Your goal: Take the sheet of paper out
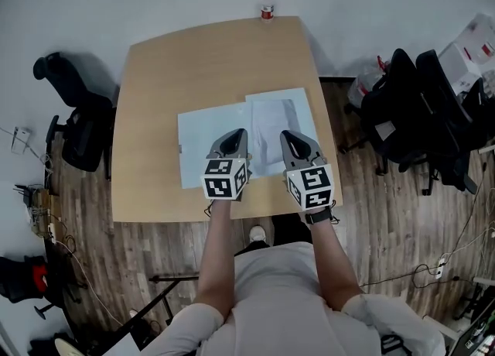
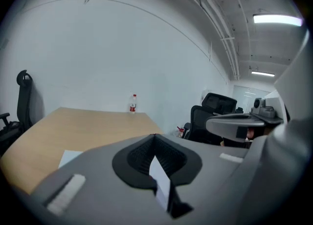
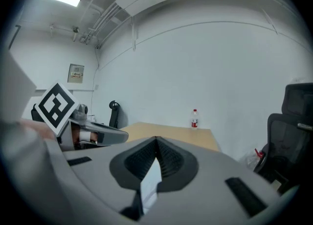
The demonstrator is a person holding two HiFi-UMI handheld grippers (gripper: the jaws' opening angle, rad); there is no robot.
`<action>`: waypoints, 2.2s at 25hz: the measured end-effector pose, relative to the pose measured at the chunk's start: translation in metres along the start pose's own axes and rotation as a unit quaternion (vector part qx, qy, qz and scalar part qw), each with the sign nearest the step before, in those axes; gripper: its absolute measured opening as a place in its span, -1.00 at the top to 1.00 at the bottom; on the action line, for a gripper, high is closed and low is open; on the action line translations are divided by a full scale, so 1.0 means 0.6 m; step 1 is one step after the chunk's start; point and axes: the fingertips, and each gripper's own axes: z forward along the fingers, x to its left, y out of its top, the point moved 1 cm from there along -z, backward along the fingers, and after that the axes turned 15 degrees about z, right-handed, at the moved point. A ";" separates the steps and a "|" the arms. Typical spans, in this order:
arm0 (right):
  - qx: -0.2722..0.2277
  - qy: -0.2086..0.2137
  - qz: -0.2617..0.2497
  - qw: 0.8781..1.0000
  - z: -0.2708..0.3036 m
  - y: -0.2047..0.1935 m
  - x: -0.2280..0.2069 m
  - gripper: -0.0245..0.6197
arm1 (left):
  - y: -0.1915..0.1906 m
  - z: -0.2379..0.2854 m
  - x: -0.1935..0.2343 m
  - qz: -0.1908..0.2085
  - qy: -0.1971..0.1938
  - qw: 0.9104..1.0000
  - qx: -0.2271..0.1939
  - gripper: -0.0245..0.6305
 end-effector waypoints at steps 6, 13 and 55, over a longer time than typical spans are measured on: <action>0.028 0.003 0.009 1.000 0.036 -0.021 -0.037 0.89 | -0.075 0.072 -0.019 -0.041 -0.035 0.996 0.073 0.90; 0.057 0.011 0.020 0.998 0.075 -0.051 -0.063 0.89 | -0.150 0.138 -0.034 -0.069 -0.066 0.986 0.134 0.88; 0.109 0.033 0.071 0.991 0.161 -0.107 -0.120 0.89 | -0.310 0.242 -0.090 -0.129 -0.171 0.935 0.283 0.44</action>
